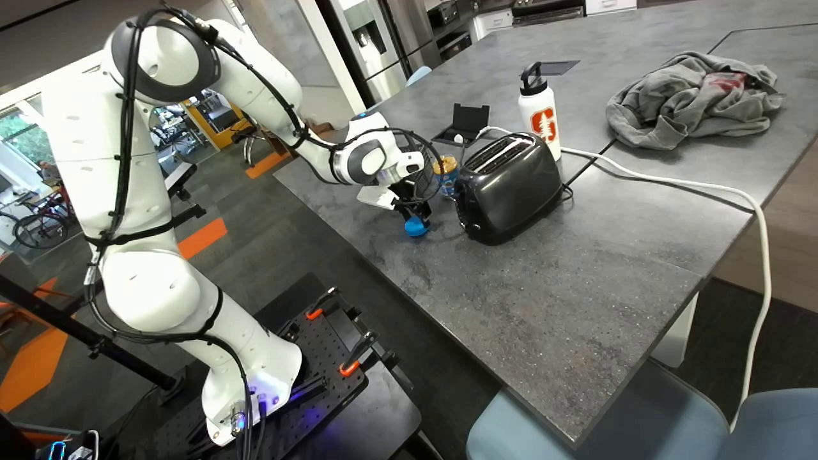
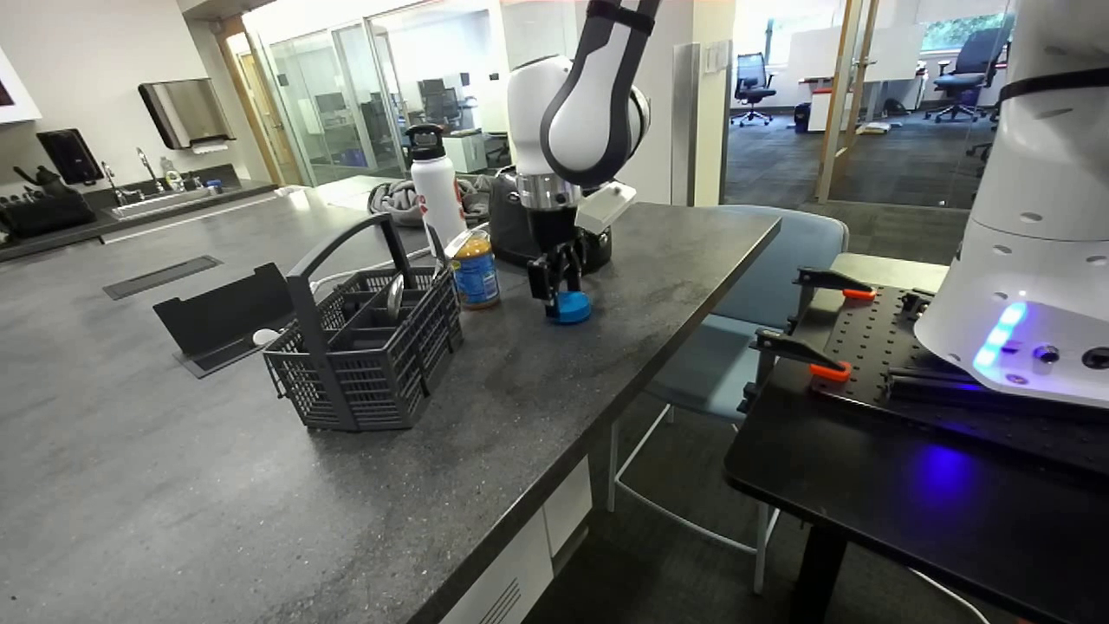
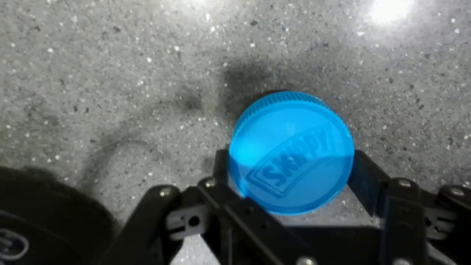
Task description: Take the bottle top and put it on the bottle
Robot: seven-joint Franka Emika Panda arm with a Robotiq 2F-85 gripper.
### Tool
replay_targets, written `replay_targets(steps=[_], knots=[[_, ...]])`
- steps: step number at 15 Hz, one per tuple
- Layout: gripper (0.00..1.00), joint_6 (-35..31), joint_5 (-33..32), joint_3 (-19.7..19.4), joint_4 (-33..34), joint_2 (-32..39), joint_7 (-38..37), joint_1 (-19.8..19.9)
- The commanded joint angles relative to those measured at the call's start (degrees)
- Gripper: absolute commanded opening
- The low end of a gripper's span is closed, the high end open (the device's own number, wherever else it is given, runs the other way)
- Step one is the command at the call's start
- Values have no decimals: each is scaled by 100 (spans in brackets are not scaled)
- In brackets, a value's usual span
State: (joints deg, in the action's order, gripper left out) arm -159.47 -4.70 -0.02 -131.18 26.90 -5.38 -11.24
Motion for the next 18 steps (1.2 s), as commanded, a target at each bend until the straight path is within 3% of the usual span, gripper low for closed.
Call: replay_targets(steps=[1, 5, 12, 13, 14, 18], knots=[[55, 100, 68, 69, -380, -885, -218, 18], [55, 615, 63, 91, -306, -1638, -198, 118], [55, 2708, 658, 159, 810, -1871, 814, 658], [55, 2283, 433, 162, 514, -1921, 459, 575], [80, 2363, 461, 157, 598, -1920, 530, 619], [80, 2356, 457, 184, 568, -1883, 520, 623]])
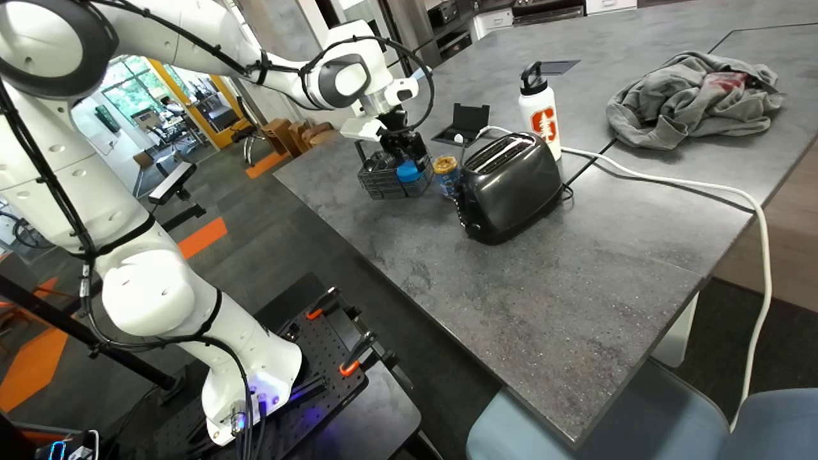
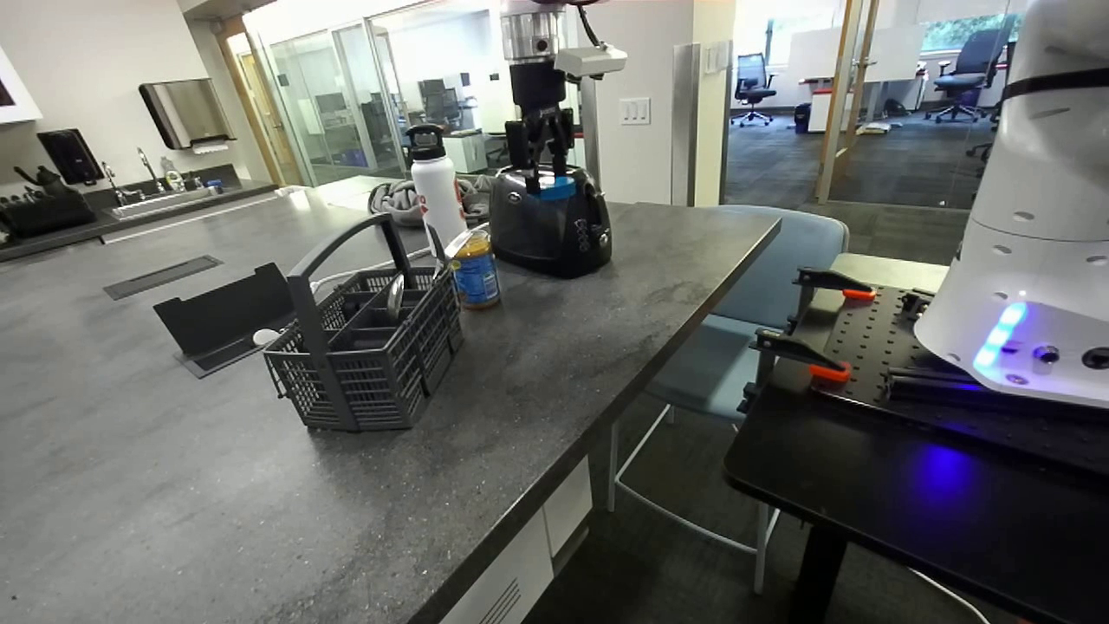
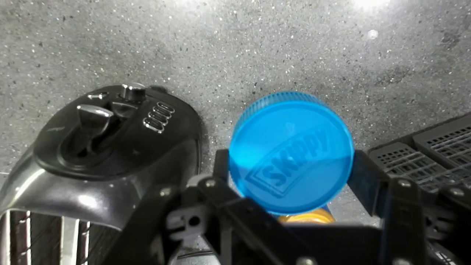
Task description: Take the bottle top and put it on the bottle
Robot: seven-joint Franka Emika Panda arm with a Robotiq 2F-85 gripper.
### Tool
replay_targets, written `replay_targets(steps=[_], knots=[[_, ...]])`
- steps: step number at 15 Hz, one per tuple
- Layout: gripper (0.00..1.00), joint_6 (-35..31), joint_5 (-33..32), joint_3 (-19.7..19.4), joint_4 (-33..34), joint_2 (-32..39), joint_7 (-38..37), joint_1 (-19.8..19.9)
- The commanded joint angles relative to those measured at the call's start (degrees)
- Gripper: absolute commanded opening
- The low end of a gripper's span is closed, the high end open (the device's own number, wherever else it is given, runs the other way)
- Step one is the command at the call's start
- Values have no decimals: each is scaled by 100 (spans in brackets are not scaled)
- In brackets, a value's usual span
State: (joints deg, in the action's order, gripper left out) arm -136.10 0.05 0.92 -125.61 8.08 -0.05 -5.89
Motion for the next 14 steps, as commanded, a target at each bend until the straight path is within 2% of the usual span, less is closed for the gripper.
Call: replay_targets(steps=[1, 7, 14], knots=[[55, 16, -18, 103, 11, 6, -18, 81], [55, 213, -327, -5, 1028, 673, -148, 173], [55, 128, -50, 57, 2043, 1575, 57, 322]])
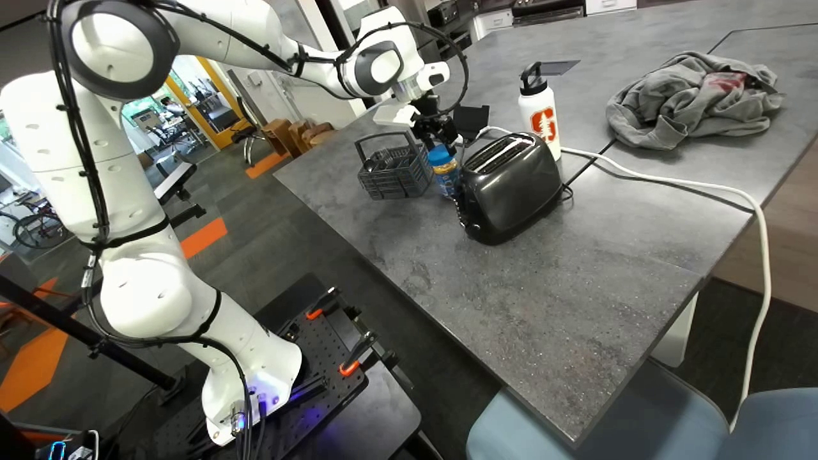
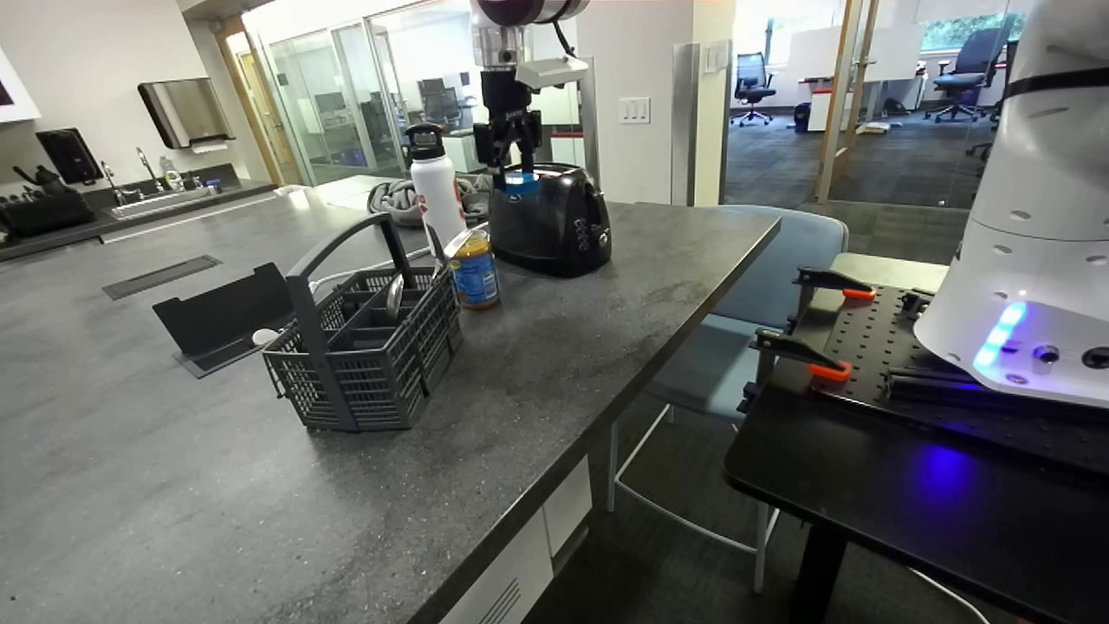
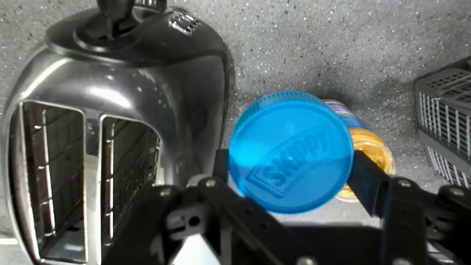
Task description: Take the bottle top and put it on the bottle
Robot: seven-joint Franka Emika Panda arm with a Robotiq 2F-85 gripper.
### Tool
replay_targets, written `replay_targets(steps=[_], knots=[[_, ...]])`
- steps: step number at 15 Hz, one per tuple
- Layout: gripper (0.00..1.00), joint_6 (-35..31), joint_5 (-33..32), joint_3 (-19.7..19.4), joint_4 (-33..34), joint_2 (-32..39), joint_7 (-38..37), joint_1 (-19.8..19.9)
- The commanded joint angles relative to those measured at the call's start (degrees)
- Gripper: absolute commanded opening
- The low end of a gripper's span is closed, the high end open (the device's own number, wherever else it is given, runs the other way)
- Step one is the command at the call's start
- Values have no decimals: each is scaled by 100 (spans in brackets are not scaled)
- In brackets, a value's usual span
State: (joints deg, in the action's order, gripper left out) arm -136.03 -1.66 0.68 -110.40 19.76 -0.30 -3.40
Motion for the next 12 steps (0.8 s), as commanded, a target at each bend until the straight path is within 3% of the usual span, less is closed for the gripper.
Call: replay_targets(steps=[1, 12], knots=[[55, 116, 128, 94, 640, 522, 82, 63], [55, 98, 128, 338, 1502, 1306, -4, -129]])
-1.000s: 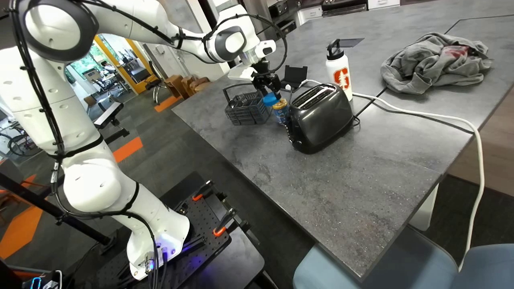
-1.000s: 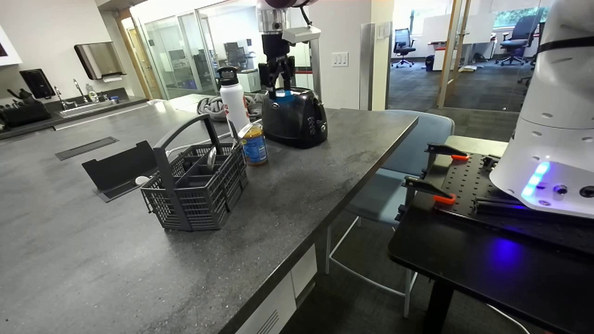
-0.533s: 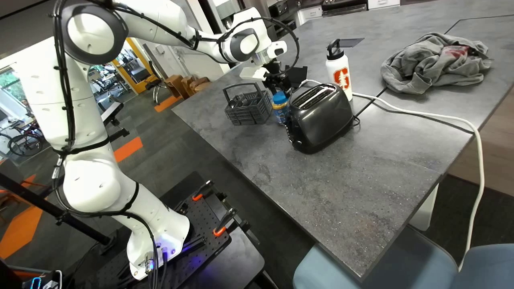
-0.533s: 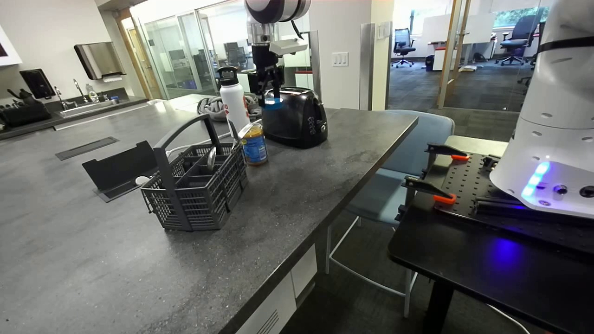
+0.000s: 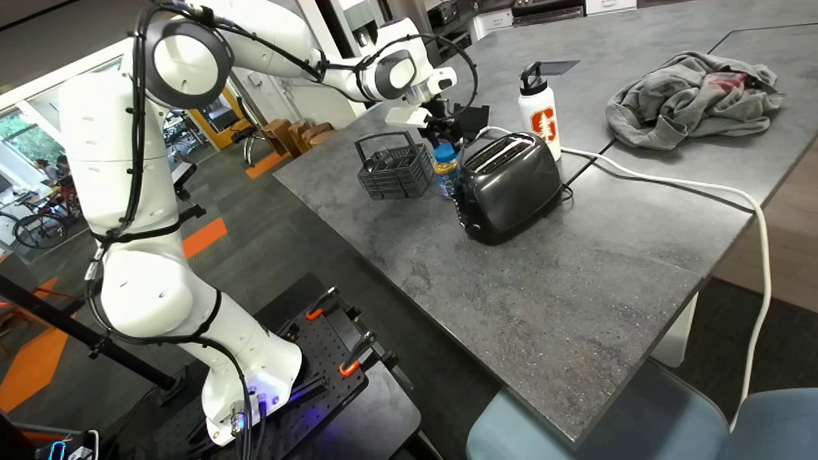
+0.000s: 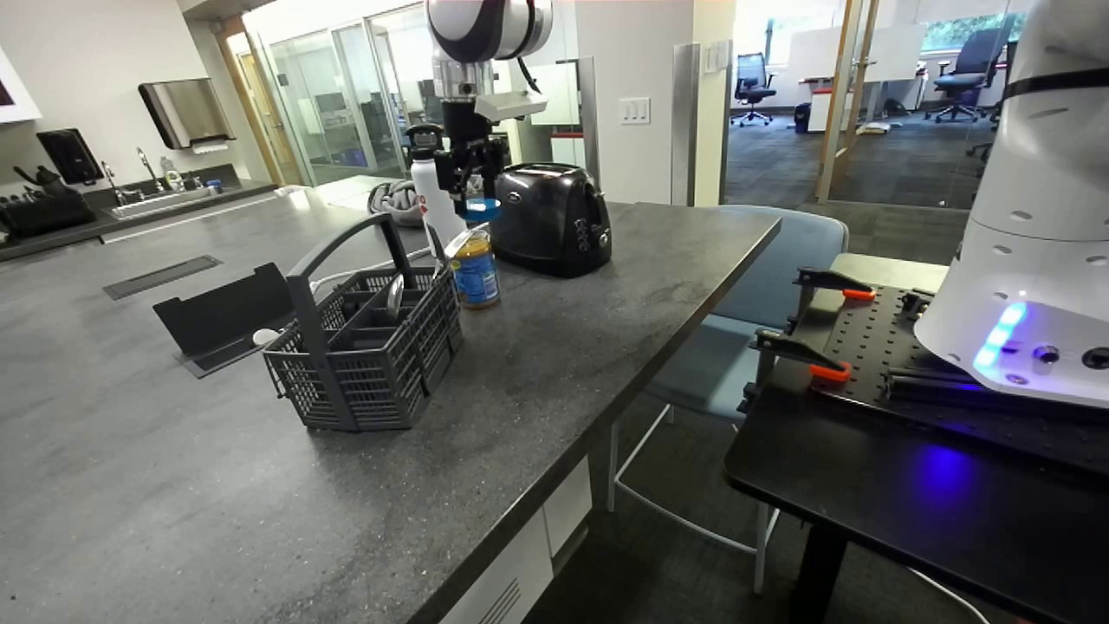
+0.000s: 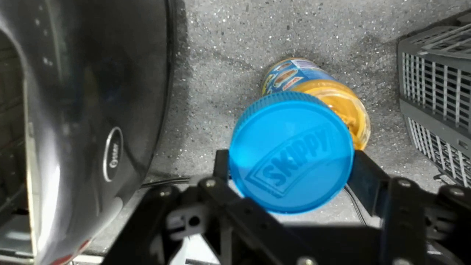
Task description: Take the bottle top and put it on the bottle
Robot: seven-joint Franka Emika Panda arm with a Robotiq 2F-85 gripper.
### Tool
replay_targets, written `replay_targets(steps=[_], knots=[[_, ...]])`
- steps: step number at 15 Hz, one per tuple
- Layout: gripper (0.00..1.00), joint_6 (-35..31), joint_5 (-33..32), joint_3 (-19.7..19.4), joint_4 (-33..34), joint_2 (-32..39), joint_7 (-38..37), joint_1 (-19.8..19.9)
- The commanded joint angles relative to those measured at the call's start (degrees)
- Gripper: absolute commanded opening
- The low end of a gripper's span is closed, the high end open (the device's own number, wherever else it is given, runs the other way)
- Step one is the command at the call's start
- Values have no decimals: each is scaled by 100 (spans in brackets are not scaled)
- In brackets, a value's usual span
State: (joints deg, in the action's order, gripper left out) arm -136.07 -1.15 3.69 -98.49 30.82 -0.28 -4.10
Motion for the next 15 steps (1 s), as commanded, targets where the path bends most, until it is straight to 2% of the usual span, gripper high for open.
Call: replay_targets(steps=[1, 15], knots=[[55, 113, 65, 46, 355, 247, -23, -95], [55, 201, -141, -99, 549, 508, -253, -415]])
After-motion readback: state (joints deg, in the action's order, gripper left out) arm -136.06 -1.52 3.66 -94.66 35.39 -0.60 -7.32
